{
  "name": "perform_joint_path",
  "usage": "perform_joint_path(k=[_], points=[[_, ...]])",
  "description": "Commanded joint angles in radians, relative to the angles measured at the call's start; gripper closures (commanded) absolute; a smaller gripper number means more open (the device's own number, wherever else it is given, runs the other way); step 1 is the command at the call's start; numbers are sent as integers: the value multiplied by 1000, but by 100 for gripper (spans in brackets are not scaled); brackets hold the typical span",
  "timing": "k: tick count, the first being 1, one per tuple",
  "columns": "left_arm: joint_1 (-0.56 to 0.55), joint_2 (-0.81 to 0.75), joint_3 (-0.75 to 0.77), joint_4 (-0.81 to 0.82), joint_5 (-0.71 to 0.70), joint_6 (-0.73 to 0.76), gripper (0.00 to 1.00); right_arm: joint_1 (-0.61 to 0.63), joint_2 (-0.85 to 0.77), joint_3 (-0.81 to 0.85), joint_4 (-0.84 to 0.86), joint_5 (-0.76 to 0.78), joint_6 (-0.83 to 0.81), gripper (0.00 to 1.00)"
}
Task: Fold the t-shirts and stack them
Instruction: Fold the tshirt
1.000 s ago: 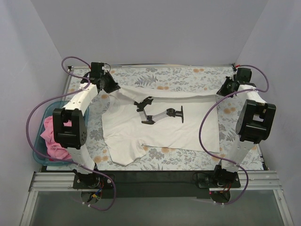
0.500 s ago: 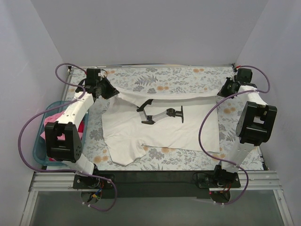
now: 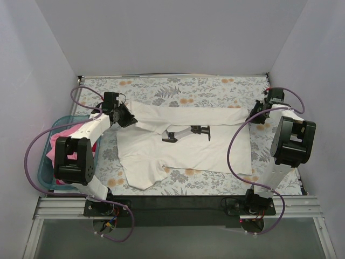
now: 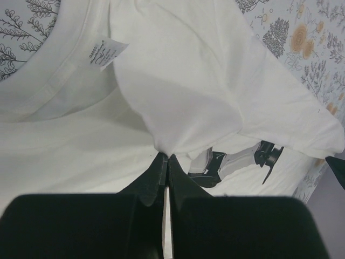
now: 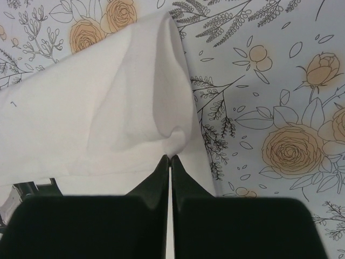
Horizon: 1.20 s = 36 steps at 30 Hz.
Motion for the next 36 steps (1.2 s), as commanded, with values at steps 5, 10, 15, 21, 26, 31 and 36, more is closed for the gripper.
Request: perform_joint_path(k=[5, 10, 15, 21, 26, 31, 36], points=[[8, 6, -32, 54, -16, 17, 100, -6, 3, -34, 1, -13, 10, 99], [8, 6, 7, 39, -37, 27, 100, -6, -6, -23, -16, -22, 14, 99], [8, -4, 27, 25, -57, 33, 100, -6, -17, -24, -44, -1, 21, 99], [8, 6, -34, 48, -54, 24, 78, -8, 5, -52, -50, -5, 17, 96], [9, -8, -31, 73, -94, 32, 41, -9, -23, -47, -41, 0, 9, 69], [35, 55, 44, 100, -108, 56, 28, -19, -58, -28, -2, 37, 18, 52], [55, 177, 188, 169, -123, 104, 28, -32, -47, 3, 54, 30, 26, 51]])
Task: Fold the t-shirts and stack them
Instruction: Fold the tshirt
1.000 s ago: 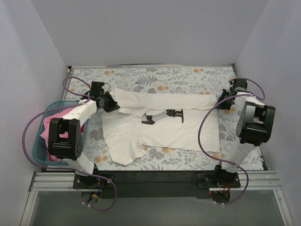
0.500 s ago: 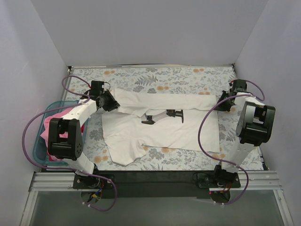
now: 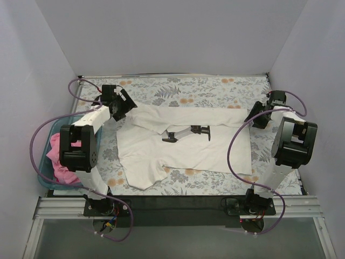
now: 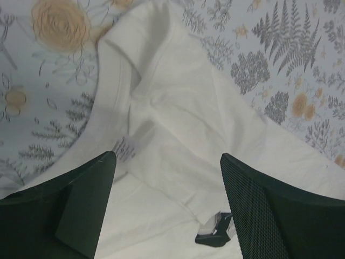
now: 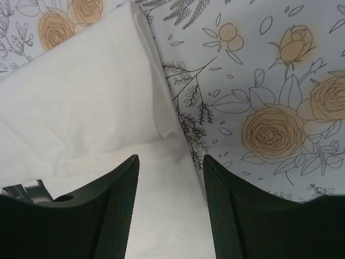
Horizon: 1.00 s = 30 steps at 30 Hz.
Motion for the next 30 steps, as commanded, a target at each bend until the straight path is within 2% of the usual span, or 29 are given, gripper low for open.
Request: perform_joint_path(k=[1, 6, 12, 22, 24, 28, 29, 30], points=[[12, 91, 111, 81, -22, 61, 28, -13, -24, 57, 81, -15, 7, 51], [12, 232, 270, 107, -9, 138, 28, -14, 37, 105, 120, -61, 16, 54], [12, 346, 368, 110, 21, 186, 33, -13, 104, 154, 158, -73, 13, 55], [11, 417, 359, 135, 54, 222, 43, -13, 207, 203, 181, -139, 24, 57], [11, 426, 362, 136, 45, 227, 48, -13, 218, 201, 183, -144, 24, 61], [11, 447, 370, 136, 38, 233, 55, -13, 235, 198, 187, -148, 16, 76], [11, 450, 373, 136, 35, 235, 64, -14, 241, 201, 189, -150, 16, 78], [11, 453, 373, 139, 26, 239, 70, -13, 244, 204, 189, -151, 15, 87]])
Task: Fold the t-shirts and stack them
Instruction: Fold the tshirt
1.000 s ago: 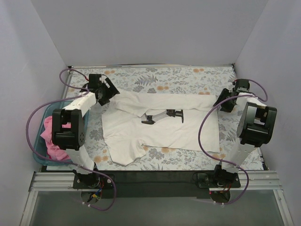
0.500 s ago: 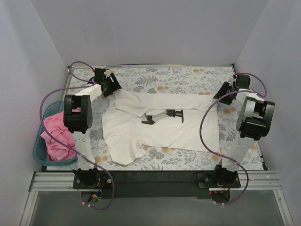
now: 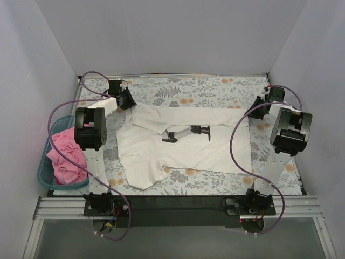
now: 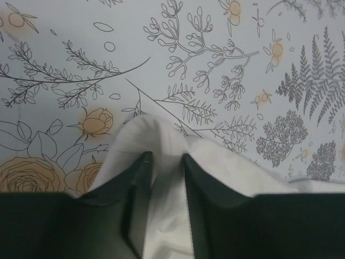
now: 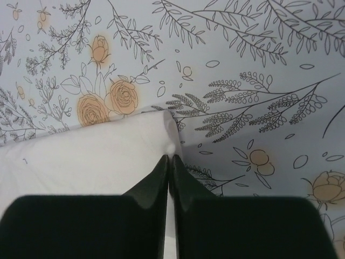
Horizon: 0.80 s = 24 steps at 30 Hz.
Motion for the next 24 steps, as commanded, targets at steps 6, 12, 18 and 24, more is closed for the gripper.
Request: perform_joint_path(k=[6, 12, 18, 24], points=[[27, 37, 29, 17, -97, 26, 100, -6, 33, 64, 22, 55, -33, 99], [110, 43, 29, 31, -65, -44, 100, -24, 53, 105, 21, 84, -42, 99], [108, 73, 73, 35, 11, -55, 93, -24, 87, 158, 21, 51, -40, 99], [110, 9, 67, 35, 30, -35, 55, -21, 43, 147, 12, 45, -53, 87]])
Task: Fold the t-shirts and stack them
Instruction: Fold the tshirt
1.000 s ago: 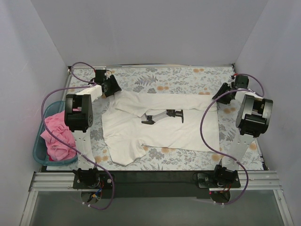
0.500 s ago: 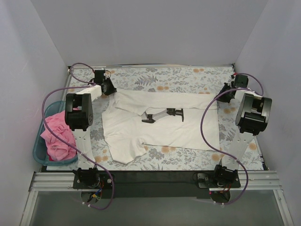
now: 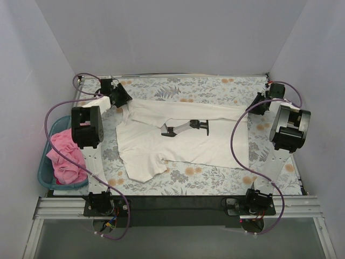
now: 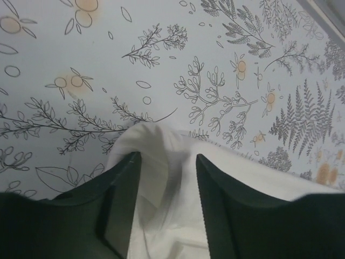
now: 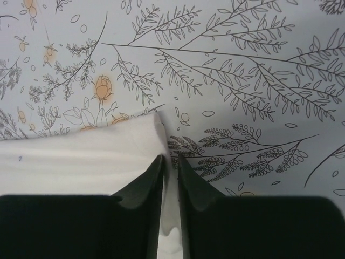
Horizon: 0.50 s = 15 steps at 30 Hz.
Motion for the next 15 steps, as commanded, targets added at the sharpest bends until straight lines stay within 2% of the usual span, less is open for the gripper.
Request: perform_joint_path(k=[1, 3, 7, 12, 15], points=[[16, -75, 4, -25, -40, 34, 52, -15, -66, 24, 13, 32, -34, 77], [16, -130, -9, -28, -42, 37, 40, -10, -94, 15, -2, 41, -37, 65], [11, -240, -36, -65, -54, 35, 25, 7, -204, -22, -44, 65, -43, 56], [-23, -423, -148, -140, -103, 11, 23, 59, -341, -131, -76, 55, -50, 53], [-87, -565, -290, -168, -132, -37, 24, 134, -441, -231, -81, 57, -69, 53]])
